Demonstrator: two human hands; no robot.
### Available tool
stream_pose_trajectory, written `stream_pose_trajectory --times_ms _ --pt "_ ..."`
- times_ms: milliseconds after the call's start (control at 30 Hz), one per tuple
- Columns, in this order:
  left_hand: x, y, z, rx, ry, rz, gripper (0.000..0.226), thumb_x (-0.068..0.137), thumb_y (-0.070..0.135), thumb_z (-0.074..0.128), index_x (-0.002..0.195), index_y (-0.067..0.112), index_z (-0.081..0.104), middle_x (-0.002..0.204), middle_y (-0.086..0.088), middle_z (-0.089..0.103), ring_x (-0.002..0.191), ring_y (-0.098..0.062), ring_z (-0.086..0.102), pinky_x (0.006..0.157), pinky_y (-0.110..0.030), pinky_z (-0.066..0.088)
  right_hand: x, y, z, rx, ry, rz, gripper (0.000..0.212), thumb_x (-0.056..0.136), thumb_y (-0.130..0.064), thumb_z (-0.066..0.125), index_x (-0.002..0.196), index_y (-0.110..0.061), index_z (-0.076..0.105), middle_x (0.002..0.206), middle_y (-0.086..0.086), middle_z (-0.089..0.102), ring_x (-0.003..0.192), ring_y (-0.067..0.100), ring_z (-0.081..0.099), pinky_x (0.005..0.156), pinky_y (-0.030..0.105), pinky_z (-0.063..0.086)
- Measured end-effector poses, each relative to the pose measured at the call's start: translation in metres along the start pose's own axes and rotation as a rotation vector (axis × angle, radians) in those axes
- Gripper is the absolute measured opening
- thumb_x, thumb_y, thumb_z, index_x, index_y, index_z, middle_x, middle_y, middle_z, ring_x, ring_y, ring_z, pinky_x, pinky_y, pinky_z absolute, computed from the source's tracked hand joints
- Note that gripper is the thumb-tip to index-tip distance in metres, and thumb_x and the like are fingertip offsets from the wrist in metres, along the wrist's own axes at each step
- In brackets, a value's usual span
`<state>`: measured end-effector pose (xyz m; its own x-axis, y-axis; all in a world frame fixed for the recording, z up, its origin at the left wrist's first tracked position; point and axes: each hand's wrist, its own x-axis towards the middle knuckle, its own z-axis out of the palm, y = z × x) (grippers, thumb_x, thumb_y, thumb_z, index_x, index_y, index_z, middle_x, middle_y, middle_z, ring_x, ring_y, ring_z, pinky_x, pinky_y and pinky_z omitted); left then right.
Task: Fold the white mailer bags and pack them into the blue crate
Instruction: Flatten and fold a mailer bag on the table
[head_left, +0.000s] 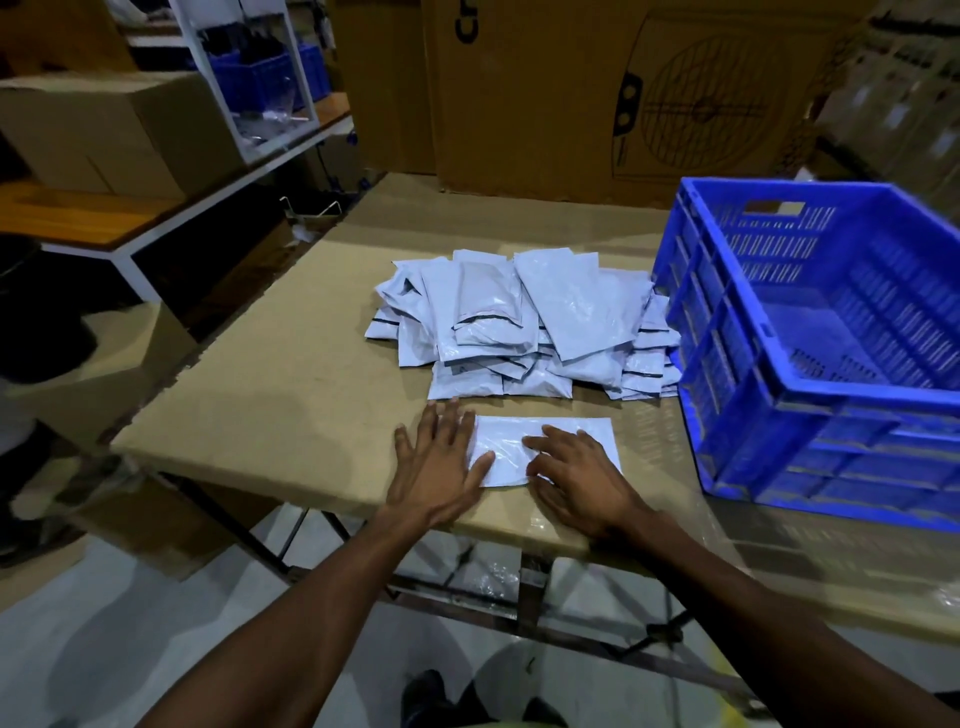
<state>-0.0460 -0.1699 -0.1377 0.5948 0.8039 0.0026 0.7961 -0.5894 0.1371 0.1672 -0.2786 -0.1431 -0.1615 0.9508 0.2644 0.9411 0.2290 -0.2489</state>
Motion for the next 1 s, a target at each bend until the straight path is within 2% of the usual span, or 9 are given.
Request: stream_pose_trajectory --times_ms 167,267,367,433,567,667,800,900,1000 --pt "-0.008 -0.006 0.007 0.073 0.142 0.254 0.058 0.095 0.051 0.040 0.145 0.023 0.050 0.157 -0.001 0.043 0.145 -0.026 0.034 0.099 -0.065 0.041 0.009 0.003 -0.016 0.114 0.029 0.068 0.009 0.093 -0.019 0.056 0.098 -0.016 0.063 0.131 0.006 0.064 0.122 0.028 0.059 0.095 0.041 0.049" --pt "0.001 -0.003 -0.001 0.058 0.020 0.119 0.058 0.094 0.032 0.053 0.151 0.031 0.042 0.162 0.001 0.033 0.149 -0.025 0.024 0.109 -0.066 0.029 0.006 0.005 -0.027 0.177 0.052 0.051 0.018 0.094 -0.020 0.056 0.111 -0.017 0.062 0.140 -0.002 0.057 0.130 0.024 0.053 0.100 0.034 0.044" --pt "0.005 -0.007 -0.004 0.023 -0.041 0.027 0.064 0.099 0.027 0.052 0.156 0.040 0.027 0.167 0.005 0.021 0.153 -0.023 0.014 0.116 -0.060 0.016 -0.002 0.002 -0.033 0.082 0.017 -0.183 0.049 0.092 -0.013 0.056 0.139 -0.023 0.050 0.150 -0.013 0.045 0.148 0.018 0.027 0.119 0.042 0.022" --pt "0.006 -0.010 -0.003 -0.019 -0.031 0.025 0.065 0.098 0.026 0.052 0.156 0.041 0.026 0.167 0.005 0.021 0.153 -0.023 0.014 0.116 -0.060 0.013 -0.004 -0.001 -0.034 -0.032 0.000 -0.306 0.048 0.094 -0.011 0.056 0.140 -0.027 0.052 0.147 -0.014 0.050 0.151 0.017 0.020 0.121 0.049 0.014" --pt "0.008 -0.015 0.003 -0.071 -0.026 0.043 0.069 0.095 0.018 0.053 0.155 0.042 0.029 0.166 0.005 0.023 0.153 -0.024 0.014 0.116 -0.063 0.009 0.006 0.003 -0.029 -0.197 -0.165 -0.387 0.040 0.095 -0.013 0.042 0.129 -0.024 0.060 0.133 -0.006 0.063 0.150 0.025 0.024 0.116 0.061 0.023" --pt "0.006 -0.019 0.003 -0.148 0.025 0.068 0.067 0.092 0.022 0.052 0.155 0.037 0.034 0.163 0.001 0.030 0.152 -0.027 0.020 0.114 -0.067 0.016 0.017 0.008 -0.027 -0.362 -0.250 -0.402 0.043 0.089 -0.019 0.038 0.122 -0.026 0.065 0.124 -0.006 0.068 0.136 0.028 0.048 0.099 0.051 0.050" --pt "-0.001 -0.017 0.005 -0.302 0.238 0.009 0.083 0.090 0.031 0.046 0.162 0.026 0.004 0.166 -0.005 0.024 0.147 -0.028 0.031 0.110 -0.059 0.034 0.027 0.009 -0.042 -0.321 -0.183 -0.325 0.036 0.093 -0.029 0.040 0.121 -0.030 0.064 0.122 -0.011 0.068 0.114 0.022 0.065 0.062 0.034 0.057" --pt "-0.006 -0.014 0.006 -0.345 0.339 -0.096 0.099 0.090 0.027 0.050 0.158 0.024 -0.020 0.169 -0.011 0.007 0.149 -0.031 0.027 0.111 -0.057 0.035 0.031 0.009 -0.057 -0.249 -0.177 -0.263 0.037 0.094 -0.026 0.038 0.126 -0.032 0.056 0.134 -0.011 0.062 0.102 0.028 0.066 0.063 0.040 0.056" --pt "-0.007 -0.009 0.004 -0.312 0.332 -0.180 0.105 0.092 0.028 0.054 0.153 0.026 -0.031 0.169 -0.005 -0.013 0.153 -0.027 0.016 0.115 -0.059 0.028 0.036 0.008 -0.074 -0.125 -0.144 -0.197 0.032 0.097 -0.029 0.051 0.127 -0.034 0.059 0.145 -0.017 0.051 0.113 0.022 0.064 0.077 0.039 0.057"
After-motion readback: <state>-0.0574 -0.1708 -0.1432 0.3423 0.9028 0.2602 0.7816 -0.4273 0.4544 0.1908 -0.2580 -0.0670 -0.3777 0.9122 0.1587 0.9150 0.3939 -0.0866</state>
